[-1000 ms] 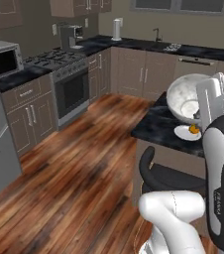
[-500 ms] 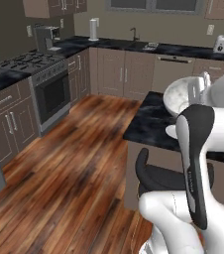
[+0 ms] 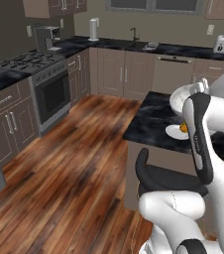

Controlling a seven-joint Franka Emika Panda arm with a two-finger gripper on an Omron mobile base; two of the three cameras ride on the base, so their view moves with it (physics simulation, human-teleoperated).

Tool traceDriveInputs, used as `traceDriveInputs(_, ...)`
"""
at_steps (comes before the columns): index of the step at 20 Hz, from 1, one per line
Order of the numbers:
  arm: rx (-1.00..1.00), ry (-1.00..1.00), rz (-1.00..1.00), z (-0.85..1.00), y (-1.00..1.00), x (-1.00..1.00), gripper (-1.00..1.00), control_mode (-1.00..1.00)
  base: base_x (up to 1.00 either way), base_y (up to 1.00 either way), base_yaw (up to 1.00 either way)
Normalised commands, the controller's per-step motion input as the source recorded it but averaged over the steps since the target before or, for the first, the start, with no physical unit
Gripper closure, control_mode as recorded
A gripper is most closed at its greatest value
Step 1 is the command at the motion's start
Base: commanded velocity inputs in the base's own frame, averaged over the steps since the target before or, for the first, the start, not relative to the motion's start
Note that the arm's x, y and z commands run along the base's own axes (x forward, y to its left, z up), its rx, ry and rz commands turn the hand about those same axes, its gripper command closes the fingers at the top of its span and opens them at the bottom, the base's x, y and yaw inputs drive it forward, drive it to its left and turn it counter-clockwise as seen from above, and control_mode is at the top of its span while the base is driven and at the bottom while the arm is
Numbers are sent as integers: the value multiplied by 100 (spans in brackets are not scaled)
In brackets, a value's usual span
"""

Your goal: Take the smaller bowl and place it next to the appetizer plate on the dining counter , and place the larger bowl next to the plate with cooked food.

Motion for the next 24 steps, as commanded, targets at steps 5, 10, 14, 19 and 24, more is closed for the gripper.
traceDriveInputs(5, 2, 11, 20, -35, -99, 31, 100, -100, 0, 0, 0)
traceDriveInputs(10, 2, 14, 3, -16, -97, 0, 100, -100, 0, 0, 0)
traceDriveInputs(14, 1, 18, 0, -10, -85, 4, 100, -100, 0, 0, 0)
traceDriveInputs(19, 8, 22, 0, -21, -56, 0, 100, -100, 0, 0, 0)
traceDriveInputs(24, 17, 9, 0, -38, -31, 0, 100, -100, 0, 0, 0)
